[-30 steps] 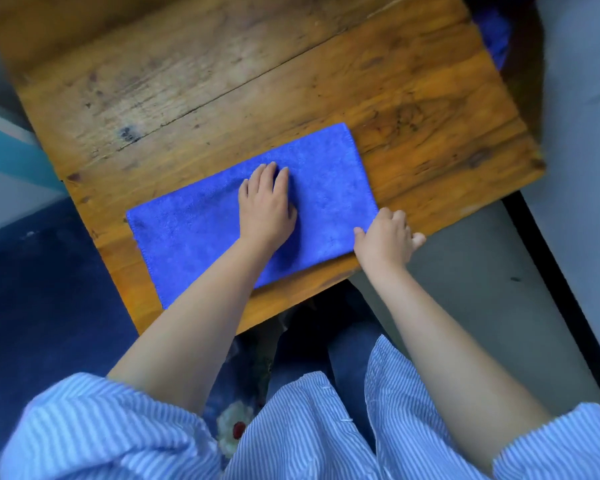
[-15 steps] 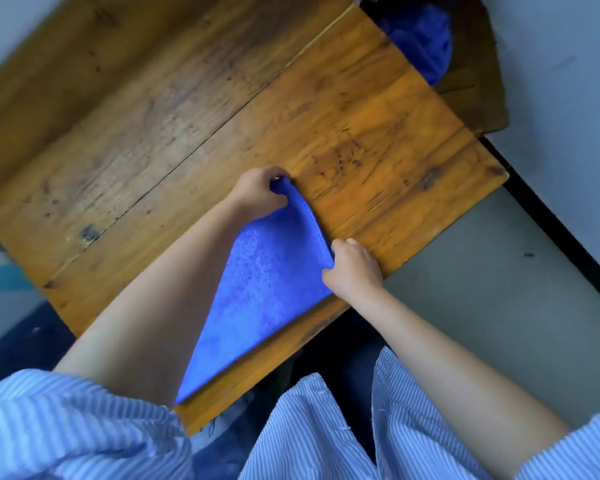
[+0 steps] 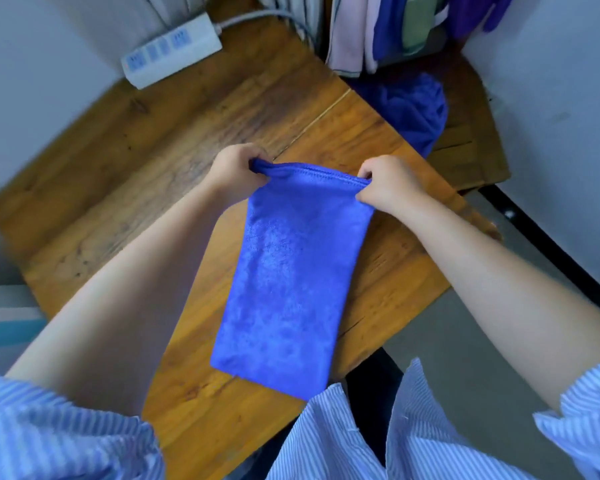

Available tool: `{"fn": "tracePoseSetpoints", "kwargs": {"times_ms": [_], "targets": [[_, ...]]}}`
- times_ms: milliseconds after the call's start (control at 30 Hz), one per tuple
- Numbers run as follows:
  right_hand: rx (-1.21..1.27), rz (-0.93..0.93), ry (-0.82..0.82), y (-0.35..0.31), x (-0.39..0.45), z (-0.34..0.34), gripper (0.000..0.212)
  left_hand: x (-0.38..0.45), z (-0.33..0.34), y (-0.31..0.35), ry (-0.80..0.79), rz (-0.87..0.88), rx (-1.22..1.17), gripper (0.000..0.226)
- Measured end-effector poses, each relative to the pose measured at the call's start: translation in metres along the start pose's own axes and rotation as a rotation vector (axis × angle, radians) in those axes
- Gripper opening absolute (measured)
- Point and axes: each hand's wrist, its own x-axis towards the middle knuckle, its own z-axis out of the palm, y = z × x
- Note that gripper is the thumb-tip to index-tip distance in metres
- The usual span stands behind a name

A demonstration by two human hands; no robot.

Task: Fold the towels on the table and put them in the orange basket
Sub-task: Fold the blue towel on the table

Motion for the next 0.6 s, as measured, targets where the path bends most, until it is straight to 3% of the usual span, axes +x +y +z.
{"fn": "tracePoseSetpoints", "kwargs": {"times_ms": [167, 333, 600], "targets": [[-0.027, -0.255, 0.082, -0.016, -0.012, -0.025, 0.017, -0.02, -0.016, -0.002, 0.094, 0.063, 0.063, 0.027], [-0.088, -0.465, 0.044, -0.022, -0.07, -0.016, 0.014, -0.072, -0.017, -0.022, -0.007, 0.259, 0.3, 0.034], [-0.332, -0.767, 0.083, -0.024, -0.173, 0.041, 0.037, -0.171, -0.002, -0.079, -0.094, 0.462, 0.492, 0.009]]}}
